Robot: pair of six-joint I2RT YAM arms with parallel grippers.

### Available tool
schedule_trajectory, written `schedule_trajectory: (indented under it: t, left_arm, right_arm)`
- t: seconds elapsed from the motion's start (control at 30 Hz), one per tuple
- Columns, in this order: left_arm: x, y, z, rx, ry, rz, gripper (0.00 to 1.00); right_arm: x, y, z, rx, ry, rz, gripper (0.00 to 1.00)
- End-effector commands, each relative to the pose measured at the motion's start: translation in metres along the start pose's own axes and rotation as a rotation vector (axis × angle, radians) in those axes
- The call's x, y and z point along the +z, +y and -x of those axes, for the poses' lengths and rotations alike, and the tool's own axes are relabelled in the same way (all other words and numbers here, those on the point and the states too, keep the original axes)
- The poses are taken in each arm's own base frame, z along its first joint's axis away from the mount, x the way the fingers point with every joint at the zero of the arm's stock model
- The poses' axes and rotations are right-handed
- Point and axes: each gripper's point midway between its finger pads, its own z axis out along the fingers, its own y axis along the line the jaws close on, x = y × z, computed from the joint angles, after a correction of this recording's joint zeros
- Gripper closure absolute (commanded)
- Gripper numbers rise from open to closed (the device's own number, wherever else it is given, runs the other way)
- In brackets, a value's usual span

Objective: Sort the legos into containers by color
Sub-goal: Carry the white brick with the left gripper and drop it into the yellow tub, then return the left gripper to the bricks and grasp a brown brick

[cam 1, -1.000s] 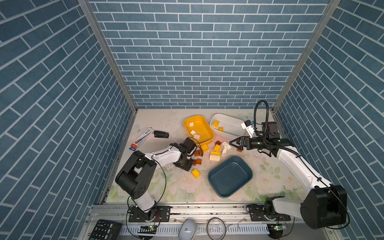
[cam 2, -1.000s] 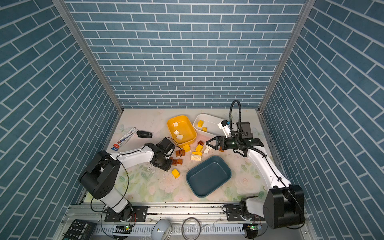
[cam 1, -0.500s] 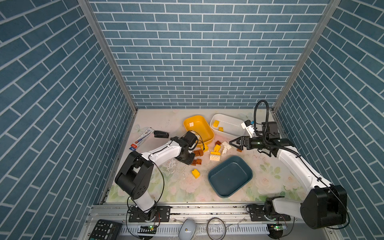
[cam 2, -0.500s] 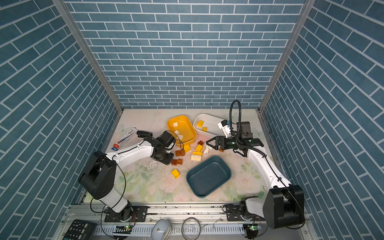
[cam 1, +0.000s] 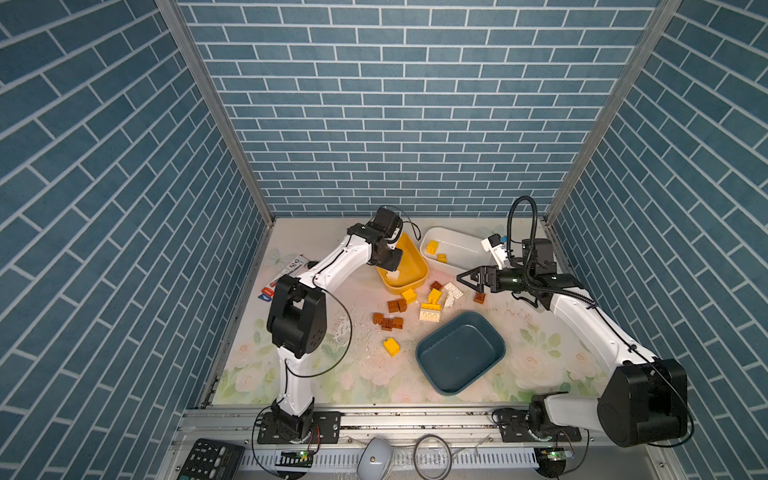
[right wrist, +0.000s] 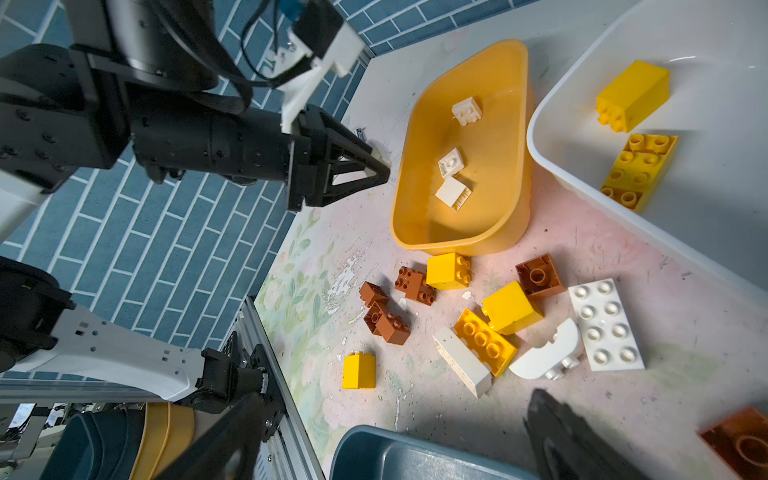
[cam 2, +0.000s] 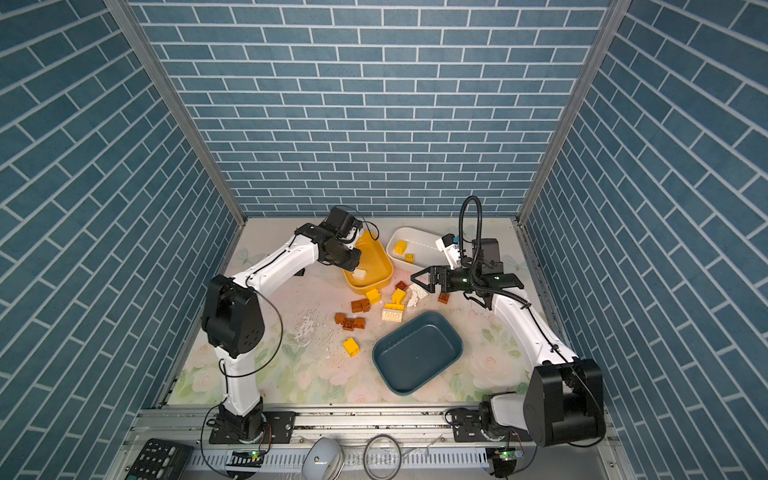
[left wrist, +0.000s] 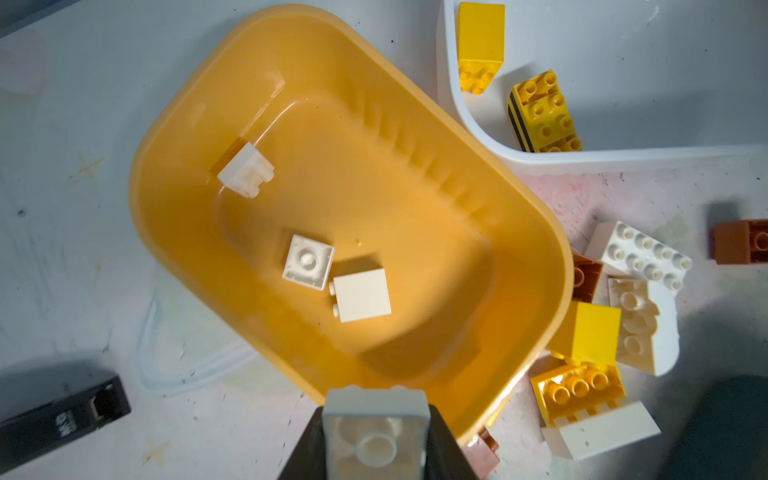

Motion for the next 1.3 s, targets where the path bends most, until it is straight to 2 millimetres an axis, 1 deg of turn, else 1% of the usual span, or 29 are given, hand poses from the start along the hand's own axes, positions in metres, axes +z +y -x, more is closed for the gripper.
schedule_trajectory:
  t: [0.0, 0.07, 0.17, 0.27, 0.4, 0.47, 0.53, 0.57, 0.67, 0.7, 0.8, 0.93, 1.07, 1.17, 1.27]
  left_arm:
    - [0.014, 0.008, 0.015, 0.040, -0.005, 0.041, 0.70]
    - [0.023, 0.016, 0.027, 0.042, -0.018, 0.079, 0.70]
    - [0.039, 0.026, 0.038, 0.033, -0.016, 0.110, 0.70]
    - [0.055, 0.034, 0.038, 0.041, 0.017, 0.139, 0.70]
    - [0.071, 0.041, 0.038, 0.022, 0.033, 0.148, 0.69]
    - [0.076, 0.047, 0.038, 0.026, 0.039, 0.167, 0.66]
    - [0.078, 0.051, 0.040, 0.013, 0.034, 0.176, 0.61]
    - [0.077, 0.051, 0.041, 0.011, 0.035, 0.174, 0.56]
    - [0.065, 0.045, 0.043, 0.007, 0.035, 0.141, 0.39]
    - [0.061, 0.043, 0.041, 0.011, 0.043, 0.132, 0.35]
    - [0.042, 0.037, 0.031, 0.012, 0.065, 0.107, 0.29]
    - [0.009, 0.030, 0.007, -0.019, 0.085, 0.084, 0.25]
    - [-0.022, 0.022, -0.028, -0.081, 0.117, 0.066, 0.24]
    - [-0.038, 0.014, -0.057, -0.125, 0.139, 0.057, 0.24]
    - [-0.049, 0.006, -0.084, -0.168, 0.149, 0.050, 0.24]
  right_arm:
    - [-0.002, 0.009, 0.020, -0.035, -0.040, 0.026, 0.02]
    - [-0.001, 0.008, 0.021, -0.028, -0.038, 0.027, 0.01]
    - [0.000, 0.007, 0.023, -0.027, -0.038, 0.026, 0.01]
    - [0.000, 0.006, 0.024, -0.025, -0.037, 0.024, 0.01]
    - [0.002, 0.005, 0.026, -0.024, -0.033, 0.025, 0.01]
    - [0.003, 0.004, 0.027, -0.024, -0.031, 0.025, 0.02]
    - [0.003, 0.004, 0.029, -0.026, -0.032, 0.026, 0.02]
    - [0.004, 0.004, 0.029, -0.026, -0.031, 0.027, 0.02]
    - [0.004, 0.003, 0.029, -0.026, -0.028, 0.027, 0.02]
    - [0.004, 0.004, 0.029, -0.027, -0.028, 0.030, 0.01]
    - [0.004, 0.004, 0.028, -0.027, -0.027, 0.033, 0.01]
    - [0.004, 0.003, 0.023, -0.018, -0.023, 0.033, 0.01]
    - [0.004, 0.003, 0.019, -0.013, -0.021, 0.034, 0.01]
    - [0.004, 0.003, 0.016, -0.007, -0.022, 0.034, 0.01]
    - [0.003, 0.003, 0.015, -0.002, -0.026, 0.031, 0.01]
